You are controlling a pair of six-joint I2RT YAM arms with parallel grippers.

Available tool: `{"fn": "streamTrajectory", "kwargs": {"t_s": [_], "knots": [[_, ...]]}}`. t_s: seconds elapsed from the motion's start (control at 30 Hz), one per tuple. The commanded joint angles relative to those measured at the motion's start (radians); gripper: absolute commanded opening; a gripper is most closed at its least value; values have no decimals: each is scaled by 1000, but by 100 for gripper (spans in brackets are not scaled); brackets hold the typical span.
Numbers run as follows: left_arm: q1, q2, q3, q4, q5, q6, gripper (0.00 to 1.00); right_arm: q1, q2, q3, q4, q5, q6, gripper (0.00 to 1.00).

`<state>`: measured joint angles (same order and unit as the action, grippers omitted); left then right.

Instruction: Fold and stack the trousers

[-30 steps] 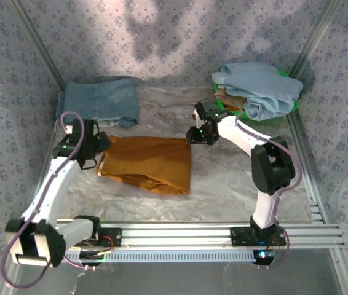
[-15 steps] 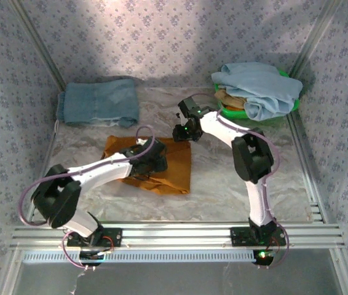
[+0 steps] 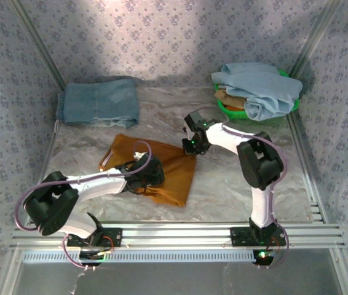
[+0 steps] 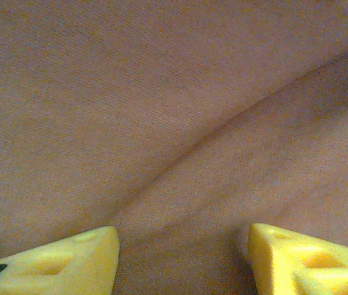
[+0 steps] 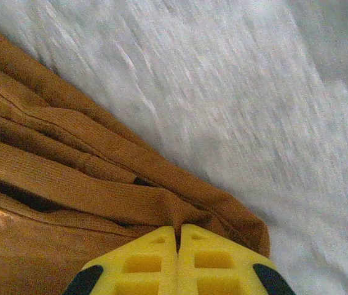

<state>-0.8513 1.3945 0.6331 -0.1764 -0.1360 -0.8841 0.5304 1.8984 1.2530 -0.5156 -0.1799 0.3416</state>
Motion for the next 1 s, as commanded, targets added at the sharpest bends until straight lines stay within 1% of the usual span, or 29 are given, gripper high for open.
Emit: {"fn": "streamTrajectory", "kwargs": {"t_s": [0.0, 0.1, 0.2, 0.27, 0.3, 0.37, 0.4, 0.47, 0.5, 0.57, 0.6, 0.67, 0.7, 0.77, 0.83, 0.9, 0.97], "knots": [[-3, -21, -38, -76, 4, 92, 59, -80, -92, -203, -90, 103, 92, 0], [-5, -2, 1, -40, -2, 168, 62, -119, -225, -353, -59, 88, 146, 0], [-5, 69, 76, -8, -8, 248, 64, -156, -354, -458, -66, 91, 186, 0], [-5, 131, 129, 16, -32, 299, 65, -189, -434, -506, -72, 104, 204, 0], [-5, 162, 161, 19, -49, 334, 67, -211, -473, -527, -69, 83, 207, 0], [-2, 216, 223, -3, -98, 384, 68, -242, -515, -535, -72, -15, 187, 1], [3, 236, 255, -32, -102, 402, 68, -243, -529, -524, -81, -35, 177, 11], [3, 244, 283, -67, -119, 426, 71, -236, -568, -501, -149, -23, 161, 35], [4, 238, 288, -92, -135, 429, 74, -236, -599, -495, -174, -6, 161, 42], [3, 211, 302, -166, -166, 421, 80, -236, -658, -497, -210, 26, 168, 49], [4, 188, 303, -210, -163, 414, 83, -237, -686, -500, -226, 35, 169, 52], [-3, 125, 293, -285, -152, 375, 88, -237, -721, -511, -246, 38, 175, 51], [-12, 87, 285, -317, -132, 358, 89, -234, -731, -521, -249, 24, 177, 48], [-43, 18, 271, -381, -123, 310, 90, -217, -736, -537, -246, -2, 176, 39], [-75, -45, 251, -435, -87, 245, 89, -171, -733, -547, -232, -6, 175, 32], [-117, -87, 215, -435, -46, 169, 86, -117, -726, -550, -207, -4, 167, 30], [-177, -102, 181, -396, -4, 101, 84, -60, -704, -536, -204, 28, 166, 33]]}}
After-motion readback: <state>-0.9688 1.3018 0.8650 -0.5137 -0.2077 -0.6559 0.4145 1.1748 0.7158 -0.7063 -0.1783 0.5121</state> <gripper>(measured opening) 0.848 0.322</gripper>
